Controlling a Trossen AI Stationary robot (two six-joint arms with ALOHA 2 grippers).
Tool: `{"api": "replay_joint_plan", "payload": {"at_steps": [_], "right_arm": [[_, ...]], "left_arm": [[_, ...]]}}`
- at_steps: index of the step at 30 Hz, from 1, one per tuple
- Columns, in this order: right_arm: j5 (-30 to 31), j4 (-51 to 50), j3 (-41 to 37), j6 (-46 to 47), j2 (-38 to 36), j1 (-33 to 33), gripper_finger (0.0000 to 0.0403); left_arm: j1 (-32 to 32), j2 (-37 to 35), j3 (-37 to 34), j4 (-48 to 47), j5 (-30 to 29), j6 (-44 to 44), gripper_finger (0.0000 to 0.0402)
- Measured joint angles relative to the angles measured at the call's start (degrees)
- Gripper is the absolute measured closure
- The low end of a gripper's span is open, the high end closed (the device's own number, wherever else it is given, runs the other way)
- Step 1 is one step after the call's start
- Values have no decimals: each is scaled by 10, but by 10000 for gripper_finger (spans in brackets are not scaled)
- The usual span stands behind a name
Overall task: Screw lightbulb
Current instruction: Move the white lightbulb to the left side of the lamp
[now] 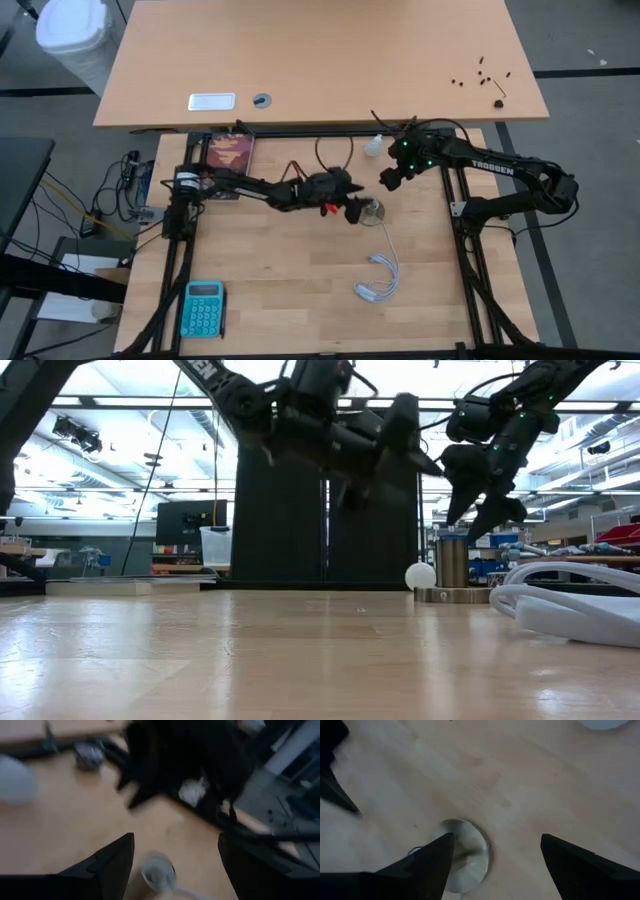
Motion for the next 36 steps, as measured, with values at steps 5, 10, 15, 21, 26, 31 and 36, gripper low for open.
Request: {"api": "replay_joint_plan", "payload": {"at_steps": [5,10,15,21,26,31,36], "right_arm": [[17,14,0,51,-4,11,96],[46,14,0,180,-51,38,96],[129,18,0,285,-110,79,96],[140,5,0,359,-122,92,96],[163,10,0,332,-92,79,96],[152,52,4,308,-28,44,96],[153,72,39,284,42,17,96]], "left_arm": [[47,-34,0,-24,11,24,118],[112,-43,30,-88,159,5,125],[157,-44,108,-256,245,54,136],[183,-42,157,-245,200,167,152],[196,-41,158,-230,169,129,154],[207,-42,158,-230,162,62,154],[209,-70,157,-253,164,66,154]]}}
